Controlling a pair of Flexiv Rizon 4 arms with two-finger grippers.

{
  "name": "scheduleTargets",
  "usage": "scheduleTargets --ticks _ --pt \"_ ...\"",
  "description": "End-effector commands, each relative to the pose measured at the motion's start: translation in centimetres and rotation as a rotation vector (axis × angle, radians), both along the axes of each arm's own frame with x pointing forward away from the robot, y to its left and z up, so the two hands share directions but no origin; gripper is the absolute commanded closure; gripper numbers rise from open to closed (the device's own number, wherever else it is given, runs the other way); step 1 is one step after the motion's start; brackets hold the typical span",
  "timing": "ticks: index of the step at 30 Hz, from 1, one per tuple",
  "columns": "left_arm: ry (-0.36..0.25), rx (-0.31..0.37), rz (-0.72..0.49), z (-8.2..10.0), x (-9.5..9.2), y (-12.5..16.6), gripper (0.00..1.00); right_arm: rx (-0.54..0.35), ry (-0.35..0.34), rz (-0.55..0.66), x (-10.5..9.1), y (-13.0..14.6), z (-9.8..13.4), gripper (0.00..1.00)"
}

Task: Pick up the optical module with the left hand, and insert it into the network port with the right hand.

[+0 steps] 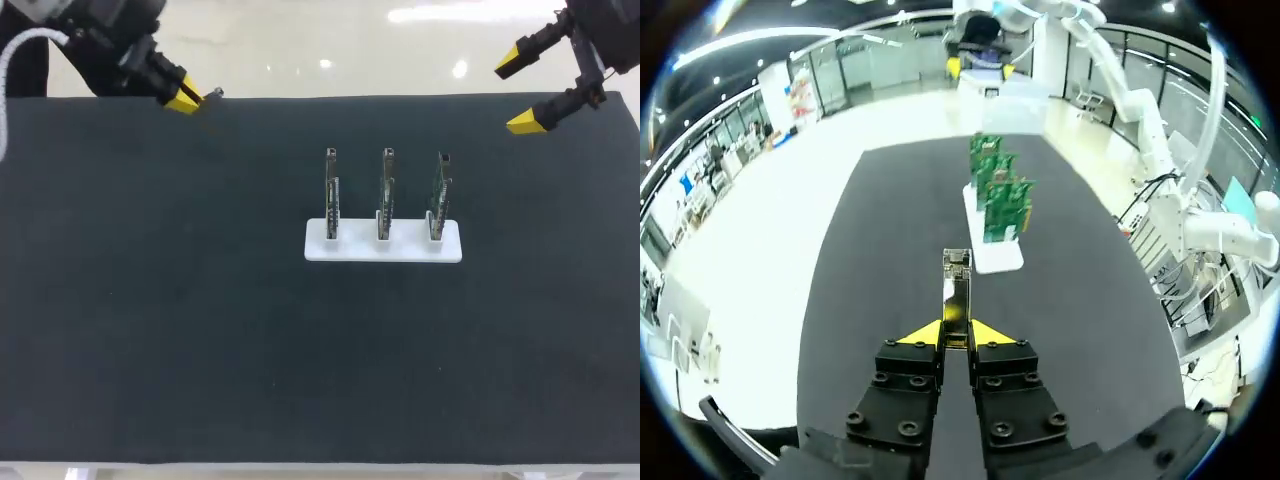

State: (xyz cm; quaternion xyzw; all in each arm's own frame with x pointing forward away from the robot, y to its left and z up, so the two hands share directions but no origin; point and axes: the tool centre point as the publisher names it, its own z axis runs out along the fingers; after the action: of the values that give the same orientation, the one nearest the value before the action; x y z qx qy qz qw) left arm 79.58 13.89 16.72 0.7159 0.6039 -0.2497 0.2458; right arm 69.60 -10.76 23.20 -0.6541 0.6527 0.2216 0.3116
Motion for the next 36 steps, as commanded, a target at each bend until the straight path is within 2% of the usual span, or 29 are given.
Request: scheduleTargets --ticks 1,6,7,22,24,26,29,32,34,36 --pt "-0.055 -0.130 0.041 0.9 -2.9 0.9 1.00 0.002 -0.001 0.000 0.0 0.0 0.0 0.00" --pt "-0.031 -0.241 0.044 3.2 -4.2 0.7 1.00 0.002 -0.001 0.000 0.0 0.0 0.0 0.00" --pt "-0.013 -0.241 0.053 3.8 -4.4 0.6 1.00 0.002 -0.001 0.000 0.0 0.0 0.0 0.00" --pt "-0.013 -0.241 0.053 3.8 -4.4 0.6 1.00 0.002 -0.001 0.000 0.0 0.0 0.0 0.00" --pt "-0.037 -0.292 0.049 3.6 -4.8 0.5 1.00 0.002 -0.001 0.000 0.0 0.0 0.0 0.00" --pt "-0.076 -0.409 0.070 3.7 -5.2 -0.4 1.00 0.002 -0.001 0.000 0.0 0.0 0.0 0.00" --pt "-0.095 -0.514 0.078 4.3 -5.8 -2.1 1.00 0.002 -0.001 0.000 0.0 0.0 0.0 0.00" --pt "-0.142 -0.557 0.113 4.4 -6.3 -4.4 1.00 0.002 -0.001 0.000 0.0 0.0 0.0 0.00" --pt "-0.150 -0.608 0.127 4.4 -6.6 -5.9 1.00 0.002 -0.001 0.000 0.0 0.0 0.0 0.00" --pt "-0.143 -0.630 0.140 4.4 -6.7 -7.2 1.00 0.002 -0.001 0.000 0.0 0.0 0.0 0.00"
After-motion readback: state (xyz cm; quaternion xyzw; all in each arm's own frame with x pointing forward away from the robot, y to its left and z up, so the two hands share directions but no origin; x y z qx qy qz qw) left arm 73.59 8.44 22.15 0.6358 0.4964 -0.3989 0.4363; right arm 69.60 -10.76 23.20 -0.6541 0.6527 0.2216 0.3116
